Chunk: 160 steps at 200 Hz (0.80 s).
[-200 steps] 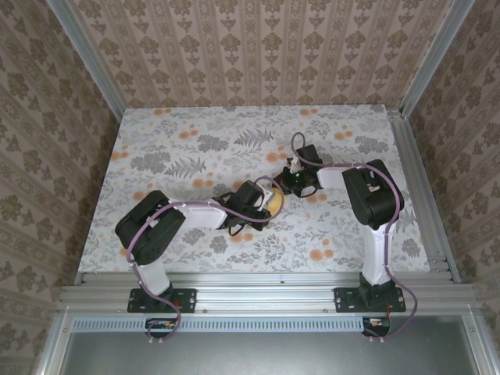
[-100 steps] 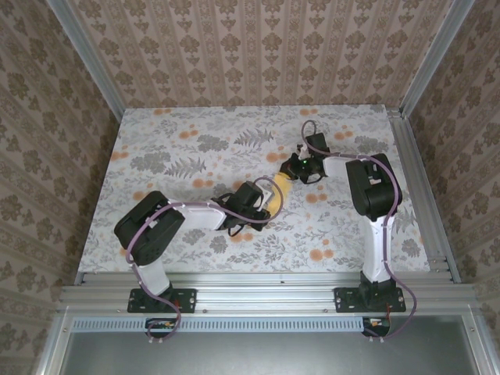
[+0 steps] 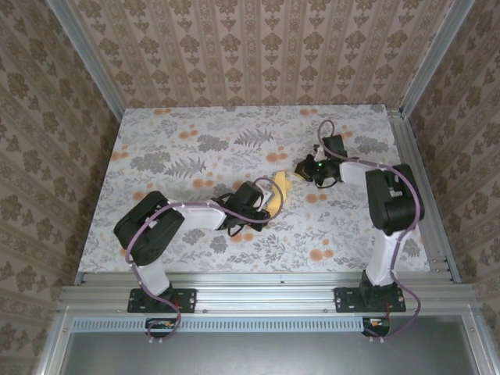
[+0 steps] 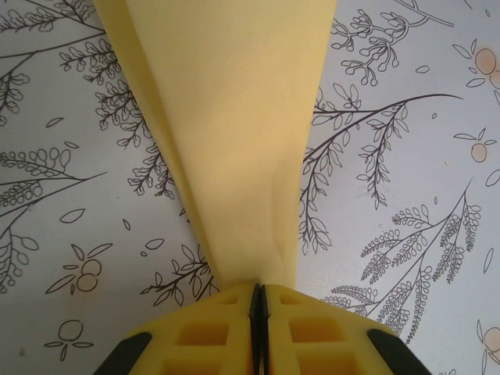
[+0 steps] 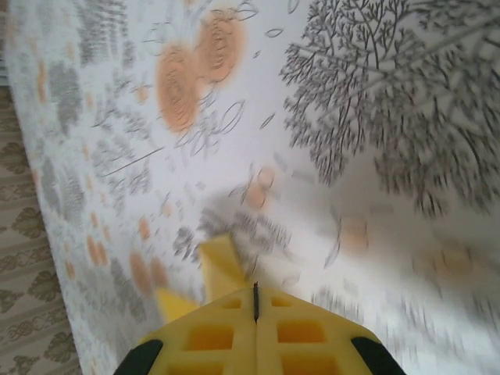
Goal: Fold a paper plane with a square sheet of paper (pick it up from the middle)
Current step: Fold the wing for the fifth time at the center of the table.
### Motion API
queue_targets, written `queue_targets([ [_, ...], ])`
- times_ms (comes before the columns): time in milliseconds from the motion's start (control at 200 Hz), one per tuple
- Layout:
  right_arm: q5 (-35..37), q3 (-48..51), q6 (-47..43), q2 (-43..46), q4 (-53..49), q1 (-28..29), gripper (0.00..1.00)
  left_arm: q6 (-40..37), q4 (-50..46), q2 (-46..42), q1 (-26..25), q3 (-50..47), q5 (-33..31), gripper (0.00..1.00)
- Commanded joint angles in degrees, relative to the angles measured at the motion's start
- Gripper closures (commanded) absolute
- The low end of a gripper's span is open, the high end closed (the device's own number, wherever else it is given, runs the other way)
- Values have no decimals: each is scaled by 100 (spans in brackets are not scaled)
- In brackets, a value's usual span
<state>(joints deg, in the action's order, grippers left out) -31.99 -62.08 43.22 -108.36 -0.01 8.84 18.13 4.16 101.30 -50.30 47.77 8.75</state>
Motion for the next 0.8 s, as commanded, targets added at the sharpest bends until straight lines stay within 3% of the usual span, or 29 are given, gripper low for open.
queue_targets([
  [0, -513, 671, 116, 679, 301, 86, 94, -39, -1732, 558, -67, -426, 25, 88],
  [280, -963, 1583, 1439, 747, 1978, 1043, 94, -18, -1664, 517, -71, -361, 100, 88],
  [435, -836, 1499, 1510, 366, 2086, 1282, 94, -2, -1647, 427, -68, -410, 96, 88],
  [795, -436, 1253, 1099, -535, 1741, 1239, 96, 64, -1662, 299, -104, -494, 79, 88],
])
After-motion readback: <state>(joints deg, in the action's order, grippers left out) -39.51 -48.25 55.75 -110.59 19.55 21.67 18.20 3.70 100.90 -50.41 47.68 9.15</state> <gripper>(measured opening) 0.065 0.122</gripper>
